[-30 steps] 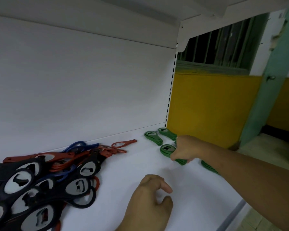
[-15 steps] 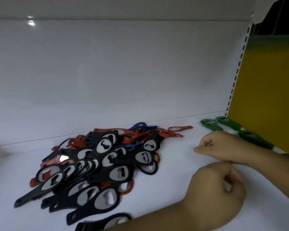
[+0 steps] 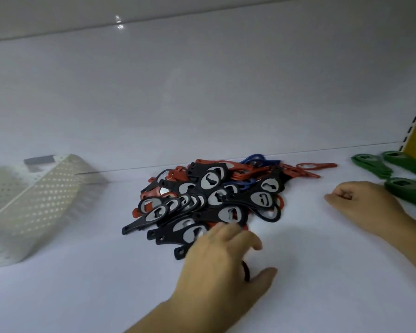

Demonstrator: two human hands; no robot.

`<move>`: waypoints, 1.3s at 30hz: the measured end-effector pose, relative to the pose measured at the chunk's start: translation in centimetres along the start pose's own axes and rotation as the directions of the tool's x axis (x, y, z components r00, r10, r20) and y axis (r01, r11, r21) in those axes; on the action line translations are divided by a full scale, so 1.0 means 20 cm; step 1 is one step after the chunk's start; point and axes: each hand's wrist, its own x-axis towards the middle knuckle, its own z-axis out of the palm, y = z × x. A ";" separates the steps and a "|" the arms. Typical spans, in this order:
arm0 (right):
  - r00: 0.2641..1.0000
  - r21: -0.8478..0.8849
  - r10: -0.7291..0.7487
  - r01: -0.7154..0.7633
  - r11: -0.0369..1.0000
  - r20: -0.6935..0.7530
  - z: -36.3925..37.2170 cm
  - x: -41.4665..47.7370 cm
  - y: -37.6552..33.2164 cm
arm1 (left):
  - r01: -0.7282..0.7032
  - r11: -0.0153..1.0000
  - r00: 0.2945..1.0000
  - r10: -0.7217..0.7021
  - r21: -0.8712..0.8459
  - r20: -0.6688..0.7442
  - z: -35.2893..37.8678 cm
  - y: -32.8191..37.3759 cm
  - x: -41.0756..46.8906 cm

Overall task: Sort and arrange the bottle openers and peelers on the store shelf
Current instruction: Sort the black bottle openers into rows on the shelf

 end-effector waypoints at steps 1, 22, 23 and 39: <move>1.000 -0.009 0.005 -0.005 1.000 0.000 0.00 0.00 -0.01 | 0.067 0.995 0.992 -0.058 0.080 -0.111 -0.02 -0.09 -0.06; 0.999 -0.042 -0.034 0.034 0.999 0.008 0.01 -0.04 -0.01 | 0.280 0.960 0.959 -0.280 -0.025 0.035 -0.05 -0.21 -0.17; 0.999 -0.055 -0.042 0.042 0.998 0.009 0.01 -0.04 -0.01 | 0.292 0.955 0.956 -0.290 -0.047 0.035 -0.05 -0.20 -0.18; 0.998 -0.088 -0.025 0.030 0.996 0.061 -0.02 -0.01 -0.01 | 0.321 0.926 0.926 -0.264 0.198 -0.270 -0.07 -0.15 -0.19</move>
